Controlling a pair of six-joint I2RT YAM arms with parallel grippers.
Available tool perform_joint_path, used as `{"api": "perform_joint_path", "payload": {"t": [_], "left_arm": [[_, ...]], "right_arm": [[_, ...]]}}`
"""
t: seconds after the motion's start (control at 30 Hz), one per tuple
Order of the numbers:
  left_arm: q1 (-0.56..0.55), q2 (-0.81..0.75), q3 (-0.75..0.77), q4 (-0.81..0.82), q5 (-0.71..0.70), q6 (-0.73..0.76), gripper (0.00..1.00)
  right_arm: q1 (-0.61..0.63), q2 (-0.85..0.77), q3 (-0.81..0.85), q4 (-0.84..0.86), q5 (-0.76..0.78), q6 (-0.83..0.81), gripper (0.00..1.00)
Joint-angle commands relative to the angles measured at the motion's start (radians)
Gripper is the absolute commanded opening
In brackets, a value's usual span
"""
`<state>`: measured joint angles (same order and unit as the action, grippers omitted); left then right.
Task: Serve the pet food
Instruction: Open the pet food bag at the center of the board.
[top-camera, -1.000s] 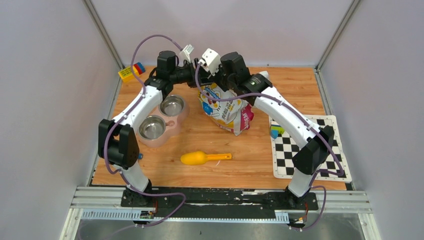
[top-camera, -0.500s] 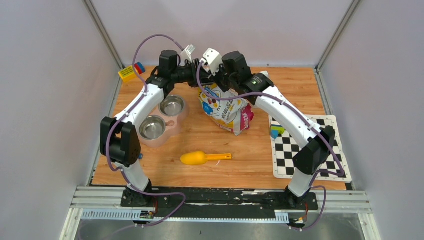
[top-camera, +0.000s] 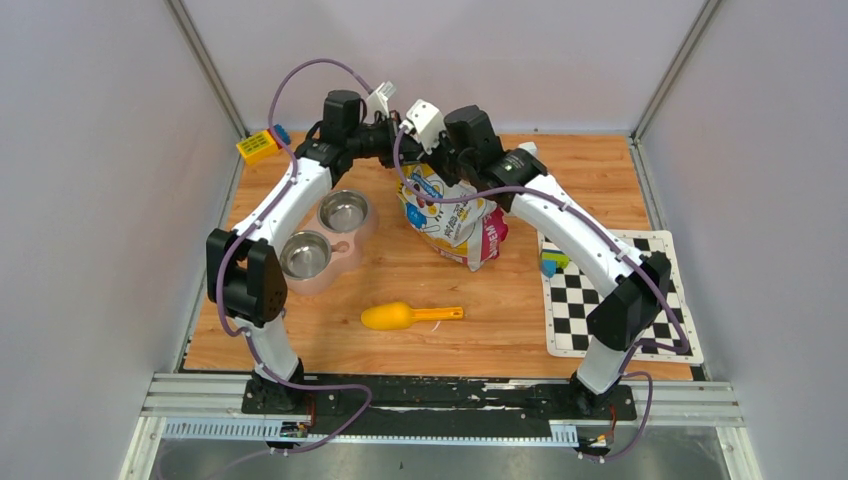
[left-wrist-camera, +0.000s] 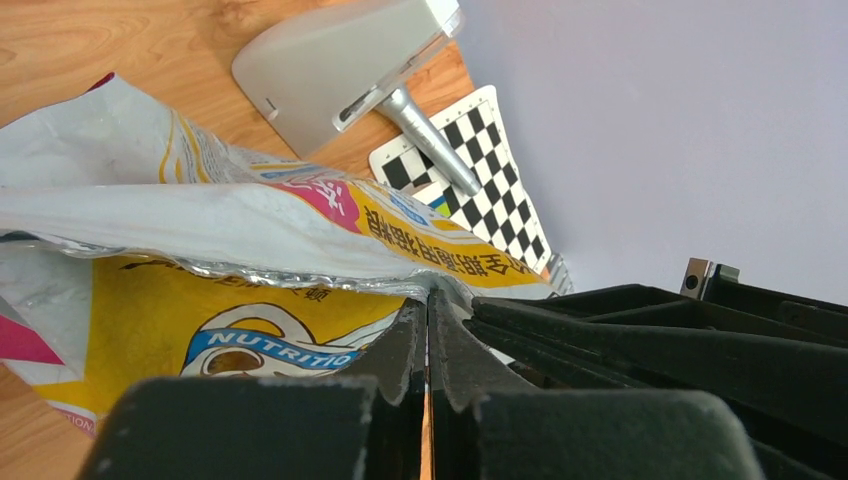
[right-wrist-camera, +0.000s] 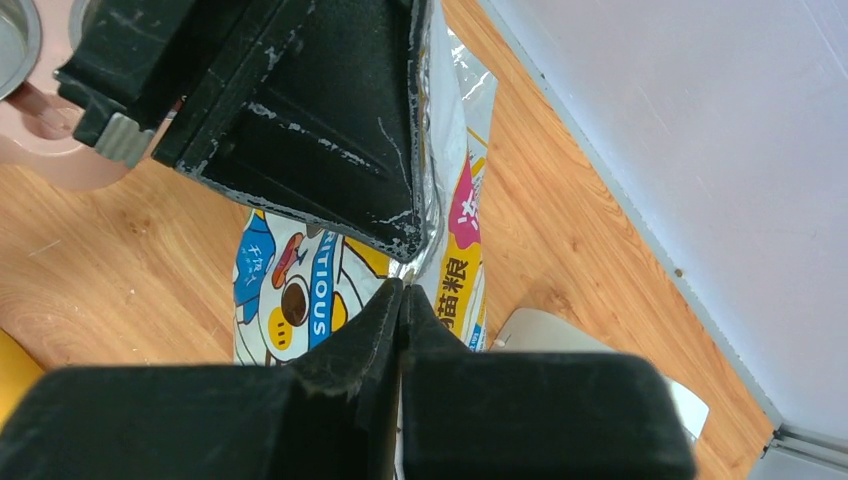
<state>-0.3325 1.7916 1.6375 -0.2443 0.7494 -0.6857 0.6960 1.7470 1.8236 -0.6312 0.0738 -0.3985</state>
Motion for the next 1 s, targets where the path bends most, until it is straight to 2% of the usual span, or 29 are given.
{"api": "perform_joint_path", "payload": {"t": [0.0,0.1,0.27,0.4,0.47,0.53,0.97], "left_arm": [[0.001,0.012,0.069,-0.02,-0.029,0.039,0.0],[0.001,0.012,0.068,-0.01,-0.017,0.024,0.0],[0.001,-0.007,0.036,0.021,-0.006,-0.005,0.0],[0.001,-0.027,0.018,0.027,-0.01,-0.015,0.0],[0.001,-0.037,0.015,0.02,-0.015,-0.015,0.0],[0.001,-0.047,0.013,0.01,-0.024,-0.015,0.0],[0.001,-0.121,0.044,-0.196,-0.179,0.026,0.0]], "right_arm": [[0.0,-0.041,-0.01,0.032,0.041,-0.047,0.07],[0.003,-0.04,-0.017,0.043,0.067,-0.064,0.2],[0.012,-0.048,-0.036,0.092,0.127,-0.103,0.25],[0.018,-0.04,-0.039,0.112,0.167,-0.138,0.22],[0.02,-0.033,-0.038,0.111,0.178,-0.15,0.15],[0.023,-0.026,-0.037,0.113,0.194,-0.159,0.01],[0.026,-0.033,-0.013,0.179,0.281,-0.234,0.0]]}}
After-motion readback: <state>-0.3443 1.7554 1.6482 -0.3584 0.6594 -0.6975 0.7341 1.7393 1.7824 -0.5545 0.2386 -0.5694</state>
